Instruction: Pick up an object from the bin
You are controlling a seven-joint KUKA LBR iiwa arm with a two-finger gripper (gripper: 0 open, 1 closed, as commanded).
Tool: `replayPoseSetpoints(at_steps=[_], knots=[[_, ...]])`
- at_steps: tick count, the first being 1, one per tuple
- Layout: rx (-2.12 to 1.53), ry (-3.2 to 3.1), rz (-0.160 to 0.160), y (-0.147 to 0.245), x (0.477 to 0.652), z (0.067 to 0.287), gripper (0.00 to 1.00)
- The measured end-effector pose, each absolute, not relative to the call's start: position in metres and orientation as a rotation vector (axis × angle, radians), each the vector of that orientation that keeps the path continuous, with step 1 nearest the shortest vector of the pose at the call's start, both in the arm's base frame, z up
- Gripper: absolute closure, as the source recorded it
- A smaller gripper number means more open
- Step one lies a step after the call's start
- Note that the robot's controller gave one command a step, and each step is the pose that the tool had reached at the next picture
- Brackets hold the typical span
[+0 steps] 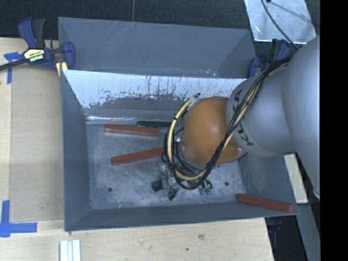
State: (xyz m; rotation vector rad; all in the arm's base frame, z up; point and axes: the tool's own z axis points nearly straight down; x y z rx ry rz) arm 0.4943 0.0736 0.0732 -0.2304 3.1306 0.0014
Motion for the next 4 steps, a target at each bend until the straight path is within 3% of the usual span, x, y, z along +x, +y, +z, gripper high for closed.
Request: replayPoseSetpoints(at_steps=[1,2,3,4], knots=[[-0.23,3.133,0.0,0.073,0.494,0.072,0.0],[-0.228,3.129,0.001,0.073,0.495,0.073,1.0],[-0.217,3.121,0.001,0.08,0.536,0.197,1.0],[-0.217,3.133,0.0,0.08,0.534,0.192,1.0]])
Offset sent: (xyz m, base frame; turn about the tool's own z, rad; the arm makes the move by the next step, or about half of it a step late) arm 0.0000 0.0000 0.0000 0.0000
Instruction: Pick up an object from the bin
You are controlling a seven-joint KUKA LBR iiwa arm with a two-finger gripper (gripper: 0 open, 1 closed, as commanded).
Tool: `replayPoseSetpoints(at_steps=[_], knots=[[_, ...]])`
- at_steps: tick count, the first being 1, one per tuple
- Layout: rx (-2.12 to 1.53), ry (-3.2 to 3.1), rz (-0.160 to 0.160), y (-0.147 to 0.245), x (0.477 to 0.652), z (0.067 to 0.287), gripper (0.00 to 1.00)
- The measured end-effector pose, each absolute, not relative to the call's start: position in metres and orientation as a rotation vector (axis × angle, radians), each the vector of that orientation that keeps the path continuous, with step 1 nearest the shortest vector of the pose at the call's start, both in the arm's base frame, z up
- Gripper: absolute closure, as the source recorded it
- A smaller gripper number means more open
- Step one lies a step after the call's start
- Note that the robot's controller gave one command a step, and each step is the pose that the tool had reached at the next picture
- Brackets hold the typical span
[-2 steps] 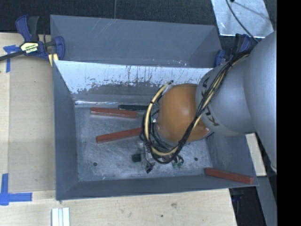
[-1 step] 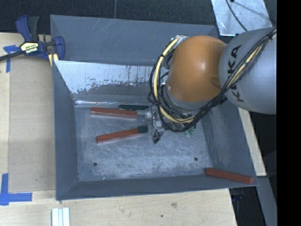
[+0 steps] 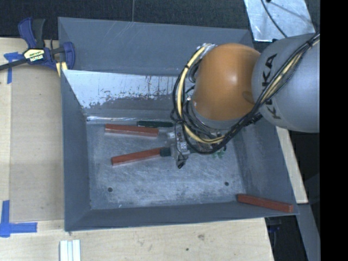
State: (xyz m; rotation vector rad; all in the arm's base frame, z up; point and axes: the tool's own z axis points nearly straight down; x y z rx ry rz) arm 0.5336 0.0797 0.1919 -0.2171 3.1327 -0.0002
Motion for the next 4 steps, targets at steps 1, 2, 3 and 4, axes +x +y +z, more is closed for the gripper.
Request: replayPoseSetpoints(at_steps=[1,2,3,4], knots=[[-0.235,3.124,0.0,0.074,0.575,0.214,1.0],[-0.205,3.136,0.0,0.065,0.559,0.181,1.0],[-0.205,3.132,0.0,0.065,0.56,0.183,1.0],[-0.205,3.131,0.001,0.065,0.56,0.183,0.0]])
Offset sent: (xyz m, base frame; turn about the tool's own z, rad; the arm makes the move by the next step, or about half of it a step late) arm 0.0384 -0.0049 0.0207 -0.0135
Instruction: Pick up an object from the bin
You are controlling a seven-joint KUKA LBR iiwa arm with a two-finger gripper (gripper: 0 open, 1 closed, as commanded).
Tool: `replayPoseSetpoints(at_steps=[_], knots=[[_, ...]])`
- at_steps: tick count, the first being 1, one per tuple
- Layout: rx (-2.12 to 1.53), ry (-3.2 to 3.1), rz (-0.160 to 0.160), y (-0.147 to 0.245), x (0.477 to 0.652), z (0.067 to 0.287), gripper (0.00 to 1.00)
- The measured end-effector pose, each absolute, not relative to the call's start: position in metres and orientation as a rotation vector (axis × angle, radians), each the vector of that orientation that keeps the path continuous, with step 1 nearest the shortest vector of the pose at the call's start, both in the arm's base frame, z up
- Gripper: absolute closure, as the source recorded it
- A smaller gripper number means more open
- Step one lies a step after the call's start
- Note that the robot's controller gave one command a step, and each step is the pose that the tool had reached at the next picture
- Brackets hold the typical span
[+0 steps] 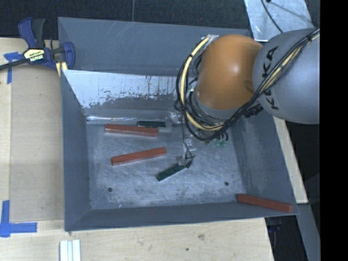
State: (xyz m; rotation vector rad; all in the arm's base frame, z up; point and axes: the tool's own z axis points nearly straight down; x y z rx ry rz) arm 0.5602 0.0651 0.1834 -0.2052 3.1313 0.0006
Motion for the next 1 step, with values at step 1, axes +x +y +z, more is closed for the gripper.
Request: replayPoseSetpoints(at_steps=[1], knots=[[-0.267,3.131,0.001,0.0815,0.58,0.075,0.0]])
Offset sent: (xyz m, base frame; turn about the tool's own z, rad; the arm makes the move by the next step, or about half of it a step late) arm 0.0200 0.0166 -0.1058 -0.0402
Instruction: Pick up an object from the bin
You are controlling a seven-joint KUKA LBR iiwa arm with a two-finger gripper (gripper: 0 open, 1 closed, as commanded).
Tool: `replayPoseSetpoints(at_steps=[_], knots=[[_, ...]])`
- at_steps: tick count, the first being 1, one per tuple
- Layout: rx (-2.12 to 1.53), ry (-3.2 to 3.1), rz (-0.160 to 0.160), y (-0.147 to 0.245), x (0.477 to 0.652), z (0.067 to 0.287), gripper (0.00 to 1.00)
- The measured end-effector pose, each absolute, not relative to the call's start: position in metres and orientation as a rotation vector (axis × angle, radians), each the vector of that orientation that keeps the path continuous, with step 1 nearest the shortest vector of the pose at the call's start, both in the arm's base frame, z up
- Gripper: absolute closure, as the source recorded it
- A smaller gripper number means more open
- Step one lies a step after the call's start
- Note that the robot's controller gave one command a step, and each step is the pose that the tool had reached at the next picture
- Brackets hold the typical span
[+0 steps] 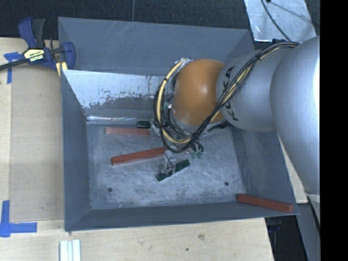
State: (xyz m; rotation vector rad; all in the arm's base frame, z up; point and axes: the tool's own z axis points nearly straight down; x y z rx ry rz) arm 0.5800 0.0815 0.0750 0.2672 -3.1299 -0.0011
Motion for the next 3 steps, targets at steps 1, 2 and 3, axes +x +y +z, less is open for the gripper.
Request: replayPoseSetpoints(at_steps=[1,2,3], knots=[[0.266,-3.146,-0.003,0.082,0.585,0.083,1.0],[0.249,-3.139,-0.001,0.052,0.56,0.083,1.0],[0.267,-3.143,0.001,0.044,0.577,0.185,1.0]])
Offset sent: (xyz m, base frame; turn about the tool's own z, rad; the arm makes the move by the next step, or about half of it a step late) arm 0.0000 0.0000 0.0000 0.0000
